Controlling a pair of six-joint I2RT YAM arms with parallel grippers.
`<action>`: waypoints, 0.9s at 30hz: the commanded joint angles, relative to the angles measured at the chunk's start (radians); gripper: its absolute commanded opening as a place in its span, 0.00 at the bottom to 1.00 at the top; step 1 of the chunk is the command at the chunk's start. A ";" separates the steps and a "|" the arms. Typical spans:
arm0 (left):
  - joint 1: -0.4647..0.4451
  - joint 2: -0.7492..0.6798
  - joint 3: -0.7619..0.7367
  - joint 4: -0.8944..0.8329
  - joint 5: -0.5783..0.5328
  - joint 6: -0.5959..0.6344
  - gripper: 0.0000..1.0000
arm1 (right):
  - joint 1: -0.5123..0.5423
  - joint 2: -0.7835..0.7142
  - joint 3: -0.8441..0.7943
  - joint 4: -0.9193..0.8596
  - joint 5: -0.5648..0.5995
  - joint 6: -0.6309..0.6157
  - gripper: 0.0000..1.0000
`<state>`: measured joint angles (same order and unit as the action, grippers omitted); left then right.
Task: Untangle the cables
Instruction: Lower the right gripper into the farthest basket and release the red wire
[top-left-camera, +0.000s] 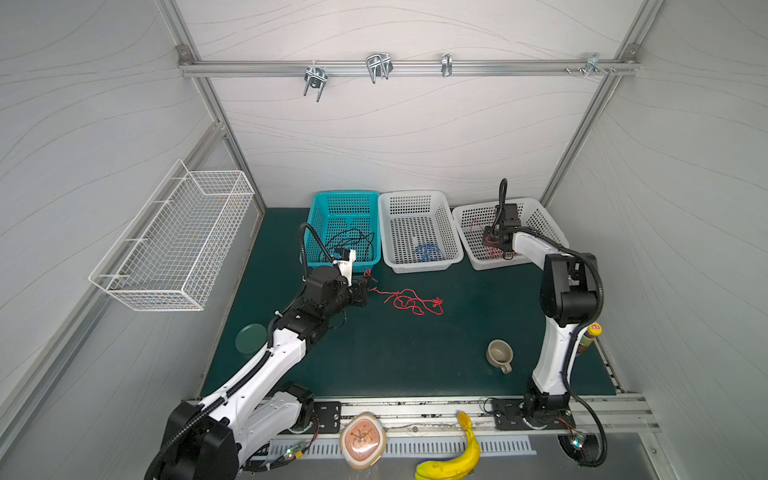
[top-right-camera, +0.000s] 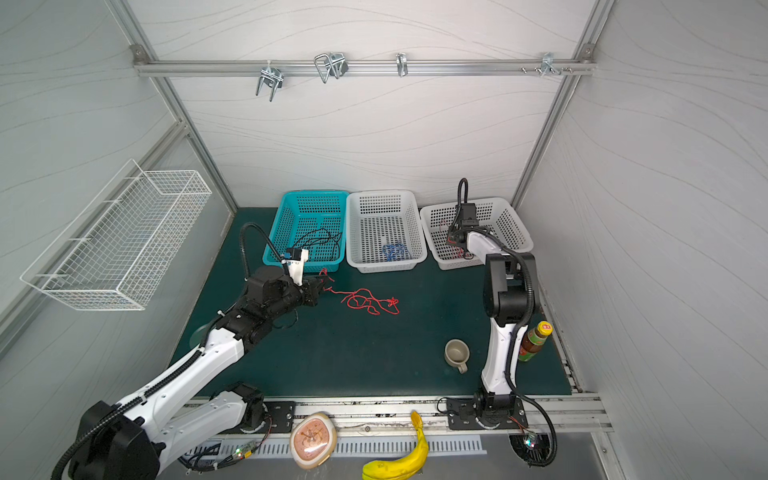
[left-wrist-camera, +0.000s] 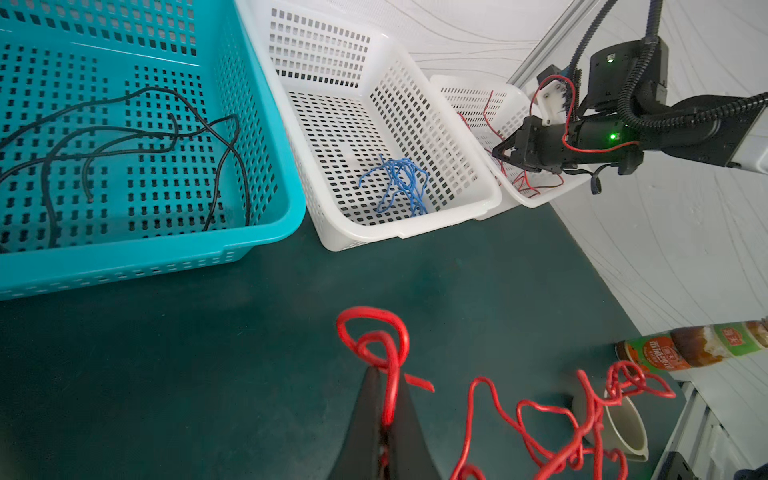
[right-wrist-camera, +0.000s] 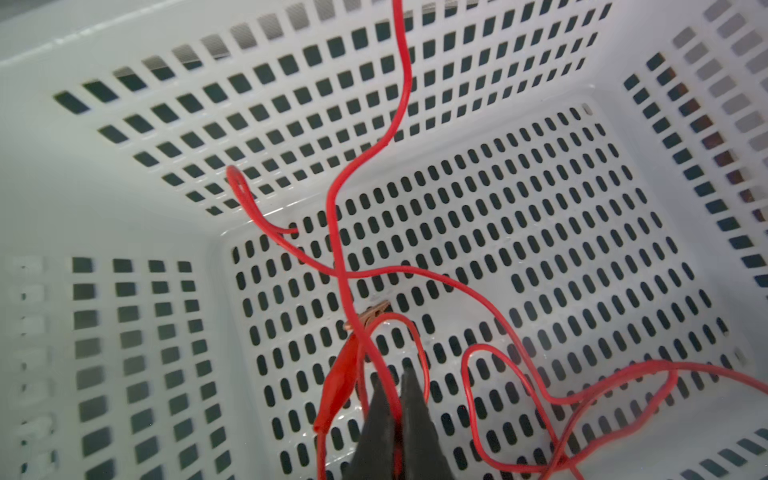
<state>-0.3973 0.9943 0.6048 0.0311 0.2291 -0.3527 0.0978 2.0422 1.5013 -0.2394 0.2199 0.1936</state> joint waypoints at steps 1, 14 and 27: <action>-0.017 0.012 0.047 0.087 0.015 -0.021 0.00 | -0.025 0.029 0.022 -0.093 -0.023 0.010 0.08; -0.065 0.063 0.060 0.093 -0.020 -0.022 0.00 | -0.029 -0.144 -0.029 -0.058 -0.069 -0.050 0.66; -0.075 0.097 0.062 0.112 -0.023 -0.006 0.00 | 0.026 -0.207 -0.058 -0.116 0.152 -0.152 0.80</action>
<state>-0.4664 1.0840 0.6228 0.0822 0.2161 -0.3691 0.0963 1.8484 1.4601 -0.3073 0.3004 0.0837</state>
